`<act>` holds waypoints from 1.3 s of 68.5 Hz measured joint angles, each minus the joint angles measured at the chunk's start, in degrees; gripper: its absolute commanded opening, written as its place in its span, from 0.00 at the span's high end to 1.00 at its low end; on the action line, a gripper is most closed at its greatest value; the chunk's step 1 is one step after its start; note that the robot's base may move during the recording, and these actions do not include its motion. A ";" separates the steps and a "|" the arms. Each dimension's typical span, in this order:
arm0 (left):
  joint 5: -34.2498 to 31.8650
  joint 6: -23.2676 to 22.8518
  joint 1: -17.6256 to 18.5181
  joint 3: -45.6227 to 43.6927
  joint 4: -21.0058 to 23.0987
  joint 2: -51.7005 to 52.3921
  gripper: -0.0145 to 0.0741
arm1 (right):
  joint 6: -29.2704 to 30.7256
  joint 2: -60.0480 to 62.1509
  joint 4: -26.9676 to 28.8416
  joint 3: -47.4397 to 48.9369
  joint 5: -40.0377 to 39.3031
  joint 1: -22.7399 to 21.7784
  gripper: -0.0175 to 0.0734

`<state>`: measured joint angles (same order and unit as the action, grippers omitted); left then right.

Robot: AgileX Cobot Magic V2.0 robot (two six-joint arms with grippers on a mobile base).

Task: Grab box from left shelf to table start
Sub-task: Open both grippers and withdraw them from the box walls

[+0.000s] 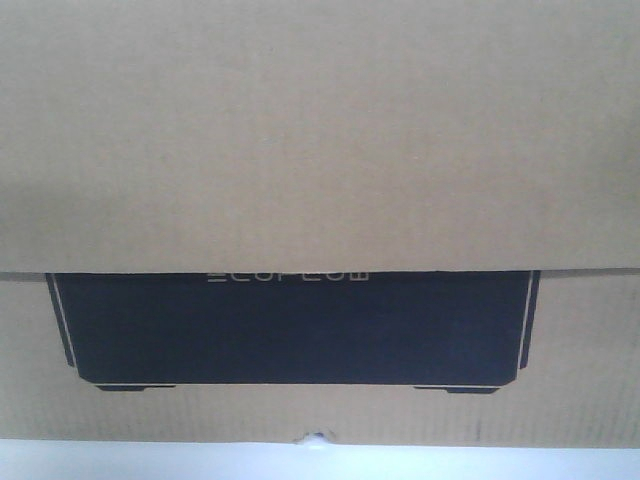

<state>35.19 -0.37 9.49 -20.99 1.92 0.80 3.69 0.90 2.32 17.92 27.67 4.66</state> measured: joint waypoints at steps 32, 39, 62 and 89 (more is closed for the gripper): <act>-0.21 0.00 0.00 0.15 0.00 0.00 0.95 | 0.00 0.00 -0.03 -0.26 -0.09 0.00 0.74; -0.34 0.00 -0.11 1.23 0.00 0.00 0.95 | 0.00 0.00 -0.03 -0.26 -0.09 0.00 0.74; -17.98 0.00 -3.75 15.24 0.00 0.00 0.95 | 0.00 0.00 -0.03 -0.26 -0.09 0.00 0.74; -33.13 0.00 -7.08 22.70 0.11 0.00 0.95 | 0.00 0.00 -0.03 -0.26 0.01 0.00 0.74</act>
<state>2.05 -0.37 2.41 1.72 2.02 0.80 3.69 0.90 2.29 17.66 27.68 4.66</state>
